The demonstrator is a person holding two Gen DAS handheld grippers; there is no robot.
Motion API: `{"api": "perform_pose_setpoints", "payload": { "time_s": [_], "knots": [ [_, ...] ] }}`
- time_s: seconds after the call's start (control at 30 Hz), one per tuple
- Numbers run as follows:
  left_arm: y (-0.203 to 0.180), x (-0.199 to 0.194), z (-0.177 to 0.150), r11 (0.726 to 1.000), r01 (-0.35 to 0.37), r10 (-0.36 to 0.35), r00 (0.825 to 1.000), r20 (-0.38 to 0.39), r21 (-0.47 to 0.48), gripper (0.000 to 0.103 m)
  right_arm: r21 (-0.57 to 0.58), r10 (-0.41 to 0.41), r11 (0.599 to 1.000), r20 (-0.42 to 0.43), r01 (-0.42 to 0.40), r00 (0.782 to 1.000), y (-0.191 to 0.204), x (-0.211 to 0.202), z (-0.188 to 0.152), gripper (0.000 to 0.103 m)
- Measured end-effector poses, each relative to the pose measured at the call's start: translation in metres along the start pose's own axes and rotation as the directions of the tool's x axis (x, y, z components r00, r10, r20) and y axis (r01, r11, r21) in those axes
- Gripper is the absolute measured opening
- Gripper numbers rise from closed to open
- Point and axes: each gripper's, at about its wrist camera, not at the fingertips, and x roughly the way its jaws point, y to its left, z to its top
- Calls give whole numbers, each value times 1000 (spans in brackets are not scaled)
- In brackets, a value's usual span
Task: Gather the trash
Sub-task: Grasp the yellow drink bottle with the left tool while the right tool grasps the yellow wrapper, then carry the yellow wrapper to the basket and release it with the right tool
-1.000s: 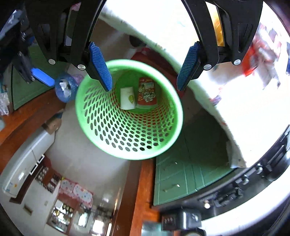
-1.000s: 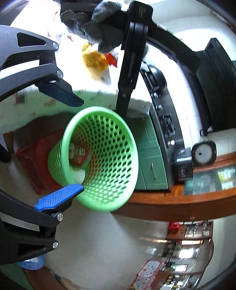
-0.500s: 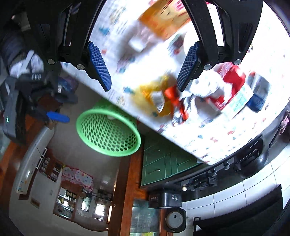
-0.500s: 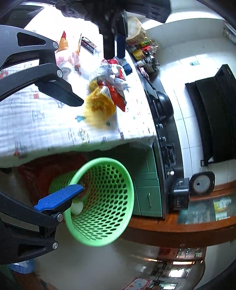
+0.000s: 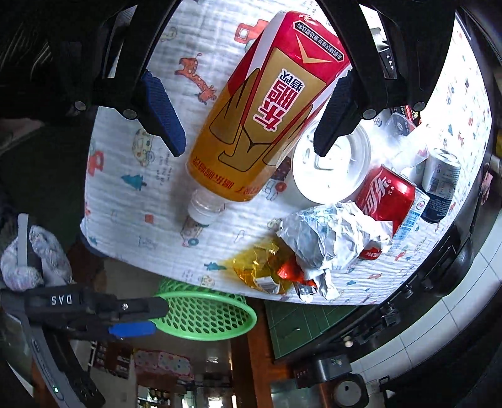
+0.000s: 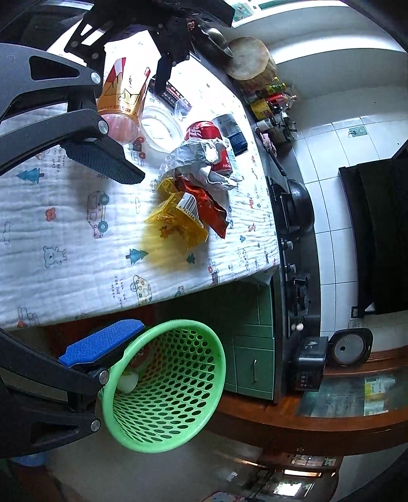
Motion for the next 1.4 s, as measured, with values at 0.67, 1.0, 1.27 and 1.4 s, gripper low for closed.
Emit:
{"api": "perform_pose_setpoints", "payload": {
  "time_s": [0.67, 1.0, 1.27, 1.4],
  "knots": [
    [-8, 21, -13, 994, 3, 2, 999, -45, 111, 80, -46, 21, 999, -71, -24, 997, 21, 41, 11, 85],
    [-8, -1, -39, 1000, 8, -9, 1000, -27, -30, 76, -19, 76, 997, -97, -78, 992, 27, 71, 23, 85],
    [13, -22, -58, 988, 8, -6, 1000, 13, -156, 75, 20, 96, 995, -115, -94, 989, 32, 108, 34, 78],
    [21, -30, -63, 978, 14, -8, 999, 34, -207, 75, 35, 93, 995, -140, -89, 986, 32, 128, 33, 71]
  ]
}}
